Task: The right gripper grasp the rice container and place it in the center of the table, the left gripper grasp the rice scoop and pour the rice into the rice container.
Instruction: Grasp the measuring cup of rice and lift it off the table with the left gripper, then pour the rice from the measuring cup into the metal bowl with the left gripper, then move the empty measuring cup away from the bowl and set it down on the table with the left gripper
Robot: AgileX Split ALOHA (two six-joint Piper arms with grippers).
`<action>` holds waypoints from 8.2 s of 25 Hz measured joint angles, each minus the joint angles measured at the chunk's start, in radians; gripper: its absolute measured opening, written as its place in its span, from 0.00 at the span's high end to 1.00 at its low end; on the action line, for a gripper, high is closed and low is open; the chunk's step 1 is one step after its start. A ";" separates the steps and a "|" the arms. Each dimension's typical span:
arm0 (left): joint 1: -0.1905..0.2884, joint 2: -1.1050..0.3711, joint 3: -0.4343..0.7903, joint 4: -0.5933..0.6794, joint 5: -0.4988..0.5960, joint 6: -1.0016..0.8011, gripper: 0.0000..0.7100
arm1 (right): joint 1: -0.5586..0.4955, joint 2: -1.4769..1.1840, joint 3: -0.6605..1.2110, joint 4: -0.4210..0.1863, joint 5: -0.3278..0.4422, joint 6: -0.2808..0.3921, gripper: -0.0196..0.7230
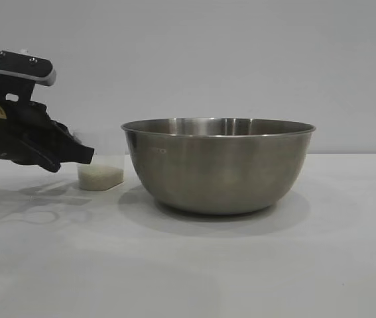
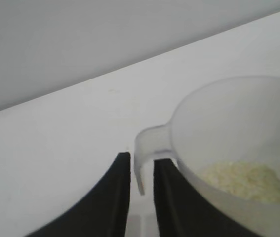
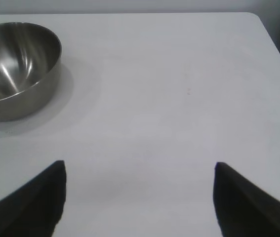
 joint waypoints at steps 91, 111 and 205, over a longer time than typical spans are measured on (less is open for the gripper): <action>-0.152 -0.318 -0.152 0.721 0.168 0.926 1.00 | 0.000 0.000 0.000 0.000 0.000 0.000 0.27; -0.169 -0.318 -0.154 0.721 0.160 1.351 1.00 | 0.000 0.000 0.000 0.000 0.000 0.000 0.27; -0.169 -0.318 -0.154 -0.617 0.395 0.444 1.00 | 0.000 0.000 0.000 0.000 0.000 0.000 0.27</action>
